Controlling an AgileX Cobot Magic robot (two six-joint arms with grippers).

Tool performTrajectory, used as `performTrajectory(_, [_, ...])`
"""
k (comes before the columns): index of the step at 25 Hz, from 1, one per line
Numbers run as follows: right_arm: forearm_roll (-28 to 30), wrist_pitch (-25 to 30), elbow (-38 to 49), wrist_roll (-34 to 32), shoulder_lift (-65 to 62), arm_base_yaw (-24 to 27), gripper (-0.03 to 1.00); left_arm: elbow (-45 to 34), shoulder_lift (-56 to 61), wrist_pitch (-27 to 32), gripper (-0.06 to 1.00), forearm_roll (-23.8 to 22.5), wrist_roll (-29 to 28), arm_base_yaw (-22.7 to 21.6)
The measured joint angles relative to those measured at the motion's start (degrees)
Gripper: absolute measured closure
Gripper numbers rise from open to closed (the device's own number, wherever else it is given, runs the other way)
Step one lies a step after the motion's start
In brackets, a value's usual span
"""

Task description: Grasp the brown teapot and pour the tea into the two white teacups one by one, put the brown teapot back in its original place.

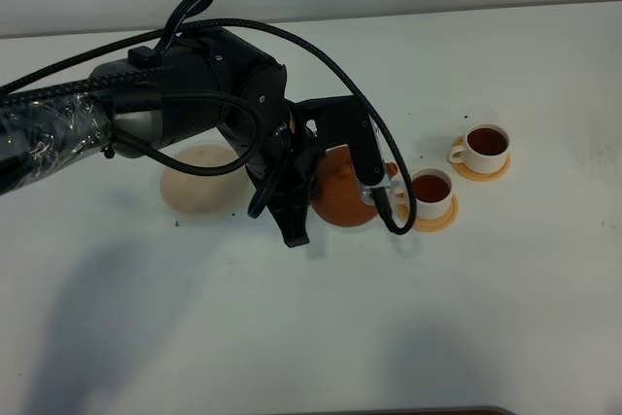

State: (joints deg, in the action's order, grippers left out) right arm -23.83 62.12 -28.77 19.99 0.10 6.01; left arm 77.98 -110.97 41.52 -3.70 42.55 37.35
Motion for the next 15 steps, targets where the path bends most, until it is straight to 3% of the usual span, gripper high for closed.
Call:
performTrajectory(8, [0.0, 0.0, 0.0, 0.0, 0.0, 0.0, 0.73, 0.0, -1.9, 0.2, 0.83, 0.8, -7.6, 0.0])
performTrajectory(11, [0.0, 0.0, 0.0, 0.0, 0.0, 0.0, 0.73, 0.0, 1.2, 0.1, 0.83, 1.3, -13.8, -1.3])
performTrajectory(15, [0.0, 0.0, 0.0, 0.0, 0.0, 0.0, 0.73, 0.0, 5.8, 3.9, 0.83, 1.5, -24.3, -6.2])
